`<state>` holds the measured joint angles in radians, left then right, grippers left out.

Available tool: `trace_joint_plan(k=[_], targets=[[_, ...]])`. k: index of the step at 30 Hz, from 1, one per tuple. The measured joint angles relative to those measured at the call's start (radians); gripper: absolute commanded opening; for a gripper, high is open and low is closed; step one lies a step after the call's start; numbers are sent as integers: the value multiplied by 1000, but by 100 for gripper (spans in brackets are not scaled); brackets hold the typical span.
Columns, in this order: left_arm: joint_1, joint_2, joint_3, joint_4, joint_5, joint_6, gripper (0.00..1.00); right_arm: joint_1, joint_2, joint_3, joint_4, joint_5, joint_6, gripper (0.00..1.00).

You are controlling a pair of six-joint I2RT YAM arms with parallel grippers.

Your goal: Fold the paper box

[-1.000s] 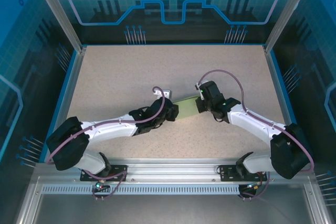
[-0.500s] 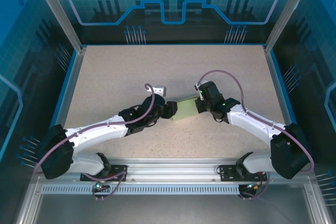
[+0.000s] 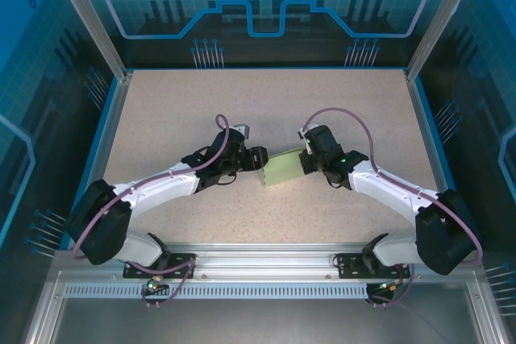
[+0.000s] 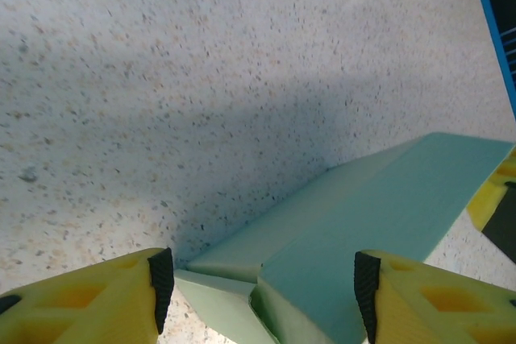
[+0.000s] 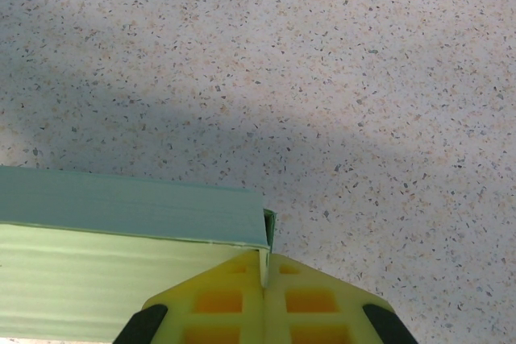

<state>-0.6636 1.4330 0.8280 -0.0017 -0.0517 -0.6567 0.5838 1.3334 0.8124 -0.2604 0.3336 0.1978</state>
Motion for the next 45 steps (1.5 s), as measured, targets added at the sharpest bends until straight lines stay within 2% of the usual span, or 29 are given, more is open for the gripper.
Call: trace_joint_plan(k=[8, 18, 34, 40, 45], targets=[[0, 23, 0, 15, 46, -23, 60, 1, 0, 0, 0, 0, 0, 0], [-14, 38, -43, 83, 54, -26, 56, 5, -16, 1, -28, 0, 0, 7], [-42, 75, -57, 143, 45, -23, 54, 5, -83, 29, -194, -14, -22, 32], [-47, 76, -57, 143, 37, -21, 54, -42, -161, 84, -256, -116, -39, 43], [-49, 76, -56, 143, 30, -21, 54, -185, -156, 135, -255, -301, -35, 47]])
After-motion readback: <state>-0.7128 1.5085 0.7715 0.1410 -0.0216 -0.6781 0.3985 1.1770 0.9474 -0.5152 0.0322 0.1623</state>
